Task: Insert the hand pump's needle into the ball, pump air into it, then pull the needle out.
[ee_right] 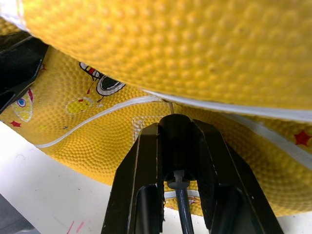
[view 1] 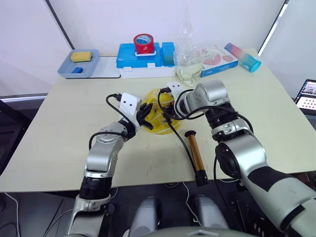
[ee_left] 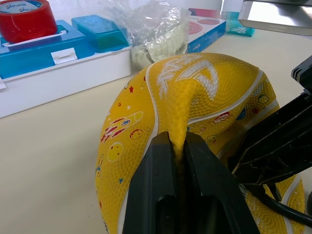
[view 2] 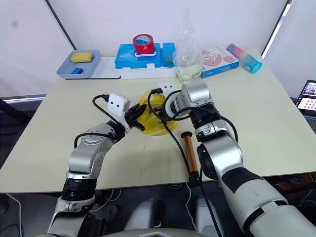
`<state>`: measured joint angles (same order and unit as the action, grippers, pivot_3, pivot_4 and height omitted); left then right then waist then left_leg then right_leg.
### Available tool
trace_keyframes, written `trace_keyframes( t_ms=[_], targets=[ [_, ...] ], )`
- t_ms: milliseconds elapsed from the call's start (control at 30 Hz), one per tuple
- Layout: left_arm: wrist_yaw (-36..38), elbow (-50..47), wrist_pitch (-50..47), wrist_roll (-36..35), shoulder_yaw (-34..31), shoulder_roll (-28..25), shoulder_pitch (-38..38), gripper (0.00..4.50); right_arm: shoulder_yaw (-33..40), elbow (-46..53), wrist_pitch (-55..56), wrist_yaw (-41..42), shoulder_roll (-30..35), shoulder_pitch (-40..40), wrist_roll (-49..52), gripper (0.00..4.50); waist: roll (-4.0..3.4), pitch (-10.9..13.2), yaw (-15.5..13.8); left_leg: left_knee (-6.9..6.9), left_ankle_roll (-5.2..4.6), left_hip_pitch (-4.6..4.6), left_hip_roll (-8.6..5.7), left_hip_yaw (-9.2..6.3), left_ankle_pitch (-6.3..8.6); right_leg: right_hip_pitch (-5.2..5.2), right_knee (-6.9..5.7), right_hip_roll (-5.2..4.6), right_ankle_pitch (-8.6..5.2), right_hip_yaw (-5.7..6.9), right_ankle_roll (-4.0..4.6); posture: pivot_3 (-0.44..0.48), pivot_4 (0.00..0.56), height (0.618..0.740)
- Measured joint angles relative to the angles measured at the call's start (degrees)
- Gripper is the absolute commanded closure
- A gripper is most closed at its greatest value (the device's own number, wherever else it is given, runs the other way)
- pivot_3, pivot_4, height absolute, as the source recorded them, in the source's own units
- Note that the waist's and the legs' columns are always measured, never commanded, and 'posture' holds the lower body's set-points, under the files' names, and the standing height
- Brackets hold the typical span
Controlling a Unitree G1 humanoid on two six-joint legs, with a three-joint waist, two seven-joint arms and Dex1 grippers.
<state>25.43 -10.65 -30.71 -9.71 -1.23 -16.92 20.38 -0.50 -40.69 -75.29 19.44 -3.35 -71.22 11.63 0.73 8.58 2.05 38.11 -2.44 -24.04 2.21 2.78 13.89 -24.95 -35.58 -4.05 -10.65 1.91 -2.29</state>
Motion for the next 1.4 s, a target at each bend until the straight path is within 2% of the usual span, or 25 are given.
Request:
trace_keyframes(
  t_ms=[833, 1100, 1400],
  targets=[
    [0.0, 1.4, -0.1, -0.3, -1.6, 1.7, 0.2, 4.44, -1.6, -0.9, 3.2, 4.5, 0.5, 0.3, -1.1, 4.16, -0.02, 0.0, 0.2, -0.08, 0.02, 0.08, 0.00, -0.08, 0.01, 0.06, 0.00, 0.01, -0.05, 0.07, 0.03, 0.000, 0.150, 0.739],
    [0.8, 3.1, 0.0, -1.6, -1.9, 1.6, 1.5, 4.44, -5.1, 5.8, 3.2, 8.2, 3.3, 4.1, -1.1, 4.16, -0.10, 0.1, -0.2, -0.07, 0.02, 0.03, -0.01, -0.11, 0.01, 0.06, 0.00, -0.03, -0.05, 0.15, 0.03, 0.000, 0.150, 0.739],
    [1.2, 4.1, 1.2, -2.1, -1.5, 2.9, 2.0, 4.44, -9.7, 19.9, 2.2, 11.5, 9.0, 11.5, 0.2, 4.16, -0.20, 0.1, -1.5, -0.07, -0.01, -0.21, -0.06, -0.16, -0.02, -0.05, 0.10, -0.07, -0.05, 0.25, 0.04, 0.000, 0.150, 0.739]
  ],
)
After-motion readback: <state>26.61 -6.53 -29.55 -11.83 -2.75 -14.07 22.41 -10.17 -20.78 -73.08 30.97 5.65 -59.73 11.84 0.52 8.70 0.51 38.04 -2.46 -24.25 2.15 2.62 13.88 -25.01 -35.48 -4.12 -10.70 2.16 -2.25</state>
